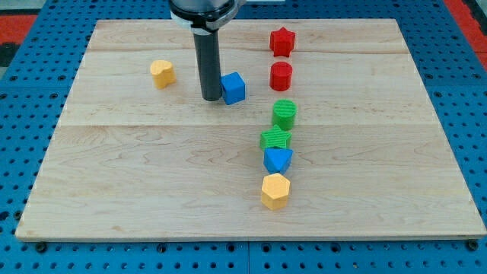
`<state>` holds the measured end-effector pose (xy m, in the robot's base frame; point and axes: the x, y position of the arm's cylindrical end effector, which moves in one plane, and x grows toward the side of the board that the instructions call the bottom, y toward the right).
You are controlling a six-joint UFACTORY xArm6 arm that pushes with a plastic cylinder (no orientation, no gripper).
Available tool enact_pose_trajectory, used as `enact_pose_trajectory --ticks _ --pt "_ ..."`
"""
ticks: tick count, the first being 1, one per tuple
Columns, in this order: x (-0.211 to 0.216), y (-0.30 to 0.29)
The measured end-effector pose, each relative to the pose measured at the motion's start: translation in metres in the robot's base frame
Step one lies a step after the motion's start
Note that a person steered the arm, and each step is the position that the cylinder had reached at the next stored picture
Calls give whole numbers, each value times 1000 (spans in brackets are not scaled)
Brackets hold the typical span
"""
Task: Place the blue cube at the bottom left of the red circle
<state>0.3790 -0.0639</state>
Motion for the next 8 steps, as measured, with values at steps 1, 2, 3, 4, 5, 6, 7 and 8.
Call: enact_pose_trajectory --ticks 1,2,3,4,5,6,7,8 --pt "-29 -12" --pt "-13 21" --pt "-6 46" --pt "-1 3" --pt "29 14" --pt "24 38" --pt "13 51" --pt "1 62"
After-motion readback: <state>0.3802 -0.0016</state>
